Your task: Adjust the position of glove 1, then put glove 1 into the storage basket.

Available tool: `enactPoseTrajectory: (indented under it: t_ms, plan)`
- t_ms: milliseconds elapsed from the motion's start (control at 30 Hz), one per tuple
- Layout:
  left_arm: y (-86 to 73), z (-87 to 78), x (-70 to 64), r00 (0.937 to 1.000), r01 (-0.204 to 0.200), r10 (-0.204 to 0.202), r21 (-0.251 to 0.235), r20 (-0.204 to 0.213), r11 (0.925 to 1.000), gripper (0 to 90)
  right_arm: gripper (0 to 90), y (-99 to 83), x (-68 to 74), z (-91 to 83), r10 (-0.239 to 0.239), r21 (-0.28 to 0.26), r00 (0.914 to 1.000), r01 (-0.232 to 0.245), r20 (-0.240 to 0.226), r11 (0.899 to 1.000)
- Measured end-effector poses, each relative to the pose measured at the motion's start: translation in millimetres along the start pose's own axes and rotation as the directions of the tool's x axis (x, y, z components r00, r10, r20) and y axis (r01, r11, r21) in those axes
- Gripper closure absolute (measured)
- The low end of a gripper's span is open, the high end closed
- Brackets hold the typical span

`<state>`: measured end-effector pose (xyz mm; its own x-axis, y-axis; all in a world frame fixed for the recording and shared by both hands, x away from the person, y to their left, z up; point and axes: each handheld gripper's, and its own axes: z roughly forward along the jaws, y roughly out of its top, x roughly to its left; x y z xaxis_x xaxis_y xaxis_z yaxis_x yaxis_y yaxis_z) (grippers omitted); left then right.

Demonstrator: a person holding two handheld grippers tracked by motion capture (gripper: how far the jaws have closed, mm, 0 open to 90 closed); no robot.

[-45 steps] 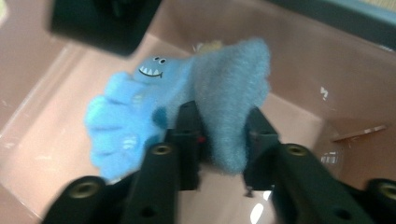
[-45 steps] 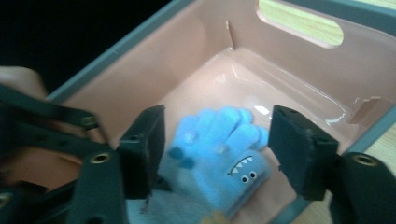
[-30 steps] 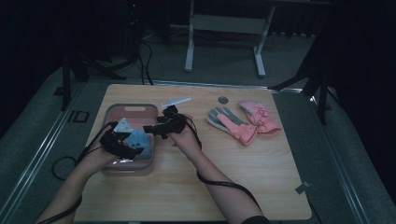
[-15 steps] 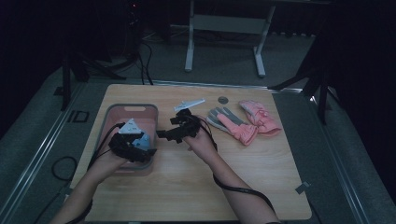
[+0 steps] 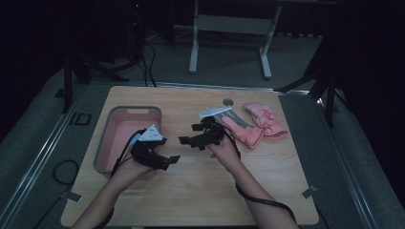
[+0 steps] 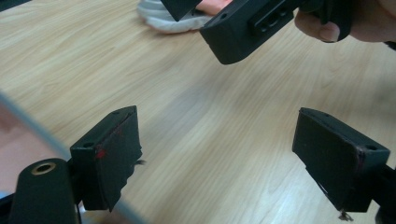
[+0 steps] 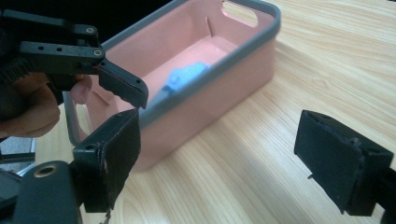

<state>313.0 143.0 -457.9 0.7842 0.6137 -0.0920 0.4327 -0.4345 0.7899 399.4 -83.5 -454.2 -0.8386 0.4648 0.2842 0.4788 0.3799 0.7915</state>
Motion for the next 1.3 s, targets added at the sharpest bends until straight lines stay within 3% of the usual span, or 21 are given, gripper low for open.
enactPoseTrajectory:
  t_ms: [200,400,500,733,833,867,1000,1167,1300]
  plan:
    - [1.7,19.3,-20.0,0.9994,-0.01,0.011,-0.026,0.034,0.9996,14.7,14.1,-17.1,-11.6,-26.7,-0.011,-0.01,0.9995,0.012,0.029,1.0]
    - [1.8,36.2,-32.2,0.9962,-0.014,0.02,-0.074,0.085,0.9971,9.5,14.1,-37.1,-32.8,-58.3,0.046,-0.02,0.9982,-0.046,0.039,0.999]
    - [0.3,44.8,-40.0,0.9959,-0.024,0.031,-0.082,0.085,0.9964,8.4,13.7,-47.5,-42.8,-72.2,0.056,-0.031,0.9967,-0.054,0.058,0.998]
    - [-9.0,63.9,-54.3,0.9918,-0.04,0.052,-0.095,0.117,0.9946,8.3,15.7,-69.4,-59.0,-91.4,0.016,-0.014,0.9897,-0.014,0.142,1.0]
    - [-15.6,71.3,-59.9,0.9894,-0.05,0.062,-0.092,0.131,0.9944,8.3,30.8,-76.3,-66.5,-100.1,-0.028,-0.003,0.973,0.029,0.229,1.0]
    - [-18.4,73.6,-61.9,0.9894,-0.055,0.066,-0.091,0.129,0.9944,8.3,39.0,-78.0,-70.4,-103.5,-0.029,-0.002,0.9691,0.03,0.245,1.0]
    - [-30.4,80.7,-68.8,0.9864,-0.067,0.079,-0.086,0.144,0.9941,8.3,58.3,-82.7,-88.1,-115.5,-0.001,-0.012,0.9589,0.005,0.284,1.0]
    - [-44.3,85.7,-73.5,0.9842,-0.051,0.07,-0.118,0.162,0.9917,8.3,64.6,-79.1,-112.1,-124.3,0.015,-0.025,0.9363,-0.007,0.351,1.0]
    - [-51.3,86.9,-73.1,0.9865,-0.02,0.043,-0.144,0.158,0.9894,8.3,68.0,-73.9,-133.4,-124.1,0.029,-0.023,0.9185,-0.021,0.394,1.0]
